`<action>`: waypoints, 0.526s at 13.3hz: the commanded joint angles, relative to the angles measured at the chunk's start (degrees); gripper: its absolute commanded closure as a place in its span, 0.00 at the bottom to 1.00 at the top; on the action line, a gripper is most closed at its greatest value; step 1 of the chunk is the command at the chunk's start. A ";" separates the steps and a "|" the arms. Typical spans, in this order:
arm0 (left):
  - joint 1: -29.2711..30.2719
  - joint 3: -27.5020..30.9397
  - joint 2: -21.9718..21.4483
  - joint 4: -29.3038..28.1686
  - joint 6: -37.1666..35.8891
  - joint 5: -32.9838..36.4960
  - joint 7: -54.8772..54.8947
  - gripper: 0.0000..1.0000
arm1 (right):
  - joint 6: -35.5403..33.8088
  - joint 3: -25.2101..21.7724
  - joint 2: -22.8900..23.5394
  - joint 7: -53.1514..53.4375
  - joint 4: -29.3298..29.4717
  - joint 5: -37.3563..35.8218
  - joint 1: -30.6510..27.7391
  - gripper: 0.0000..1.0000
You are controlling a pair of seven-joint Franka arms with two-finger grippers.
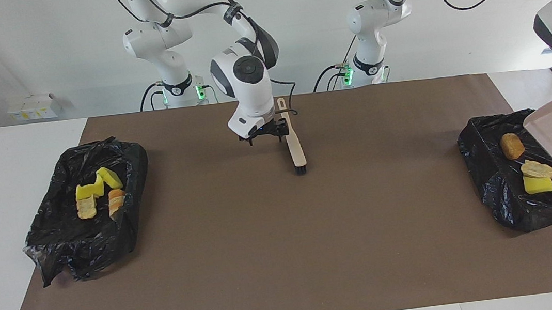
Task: Sweep and dump trash in bin
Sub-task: 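Set down the brush with the right gripper and withdraw it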
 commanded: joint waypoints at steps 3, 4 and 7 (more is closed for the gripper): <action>-5.92 0.01 -5.14 -1.80 -7.75 1.87 -1.73 1.00 | -5.23 0.63 -7.06 -2.88 2.70 -5.28 -10.64 0.00; -6.98 -0.08 -5.05 -1.79 -9.34 0.82 -2.09 1.00 | -5.77 0.63 -7.86 -3.57 3.58 -7.30 -12.58 0.00; -8.74 -0.08 -4.87 -1.18 -13.91 -11.89 -2.35 1.00 | -9.01 0.63 -9.00 -8.57 9.10 -8.37 -17.33 0.00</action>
